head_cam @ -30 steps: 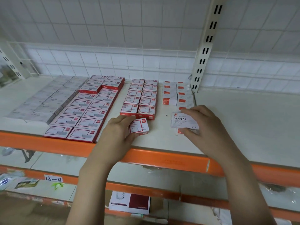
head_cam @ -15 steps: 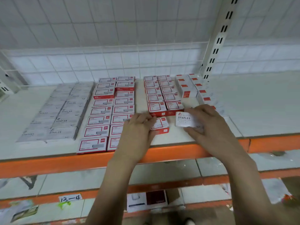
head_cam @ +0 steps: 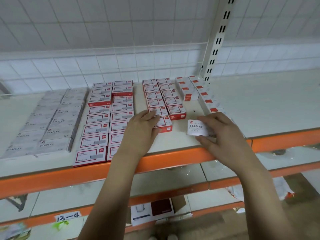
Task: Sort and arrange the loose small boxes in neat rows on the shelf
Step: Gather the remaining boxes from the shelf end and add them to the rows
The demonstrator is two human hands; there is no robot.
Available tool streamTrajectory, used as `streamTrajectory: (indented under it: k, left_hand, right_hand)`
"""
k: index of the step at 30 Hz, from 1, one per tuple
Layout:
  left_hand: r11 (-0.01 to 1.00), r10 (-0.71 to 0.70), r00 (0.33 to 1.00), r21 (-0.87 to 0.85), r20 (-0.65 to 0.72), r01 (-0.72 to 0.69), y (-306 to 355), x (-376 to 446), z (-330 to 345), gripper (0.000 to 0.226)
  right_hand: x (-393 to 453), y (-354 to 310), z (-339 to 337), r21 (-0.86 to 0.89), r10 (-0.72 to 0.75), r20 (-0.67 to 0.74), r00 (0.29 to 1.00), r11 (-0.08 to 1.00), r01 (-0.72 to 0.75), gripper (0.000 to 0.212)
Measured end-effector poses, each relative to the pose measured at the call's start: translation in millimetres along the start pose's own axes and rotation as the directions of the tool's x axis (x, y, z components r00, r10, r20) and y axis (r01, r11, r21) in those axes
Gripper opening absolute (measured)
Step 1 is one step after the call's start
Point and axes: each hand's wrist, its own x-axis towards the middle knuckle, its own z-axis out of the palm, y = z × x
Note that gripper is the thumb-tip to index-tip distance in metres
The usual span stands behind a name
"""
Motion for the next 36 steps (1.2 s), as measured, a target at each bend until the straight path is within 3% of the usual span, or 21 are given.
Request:
streamTrajectory:
  k: [11,19,25,29,36]
  left_hand:
    - [0.992,-0.124,0.992,-0.033,-0.027,0.123,9.8,-6.9,-14.9,0.059]
    - [0.953,-0.299,0.947,-0.084,-0.114,0.291,-13.5,-42.1,-49.9,0.045]
    - [0.937,-0.350,0.918,-0.075,-0.184,0.342,-55.3,-62.8,-72.1,0.034]
    - [0.932,-0.363,0.918,-0.071,-0.162,0.356,-97.7,-74.0,-87.1,0.031]
    - [0.939,-0.344,0.927,-0.051,-0.151,0.340,-176.6,-107.0,-123.8,0.040]
  right_hand:
    - [11.9,11.2,-0.7,0.023,-0.075,0.061,0.995,0.997,0.073,0.049]
    - [34.2,-13.3,15.3,0.047,-0.176,0.090,0.980,0.984,0.172,0.051]
    - [56.8,-53.1,40.9,0.024,-0.236,0.088,0.968,0.972,0.235,0.051]
    - [69.4,-86.4,62.4,0.013,-0.255,0.084,0.963,0.967,0.255,0.049]
    - [85.7,-166.0,113.1,0.053,-0.272,0.100,0.957,0.962,0.267,0.049]
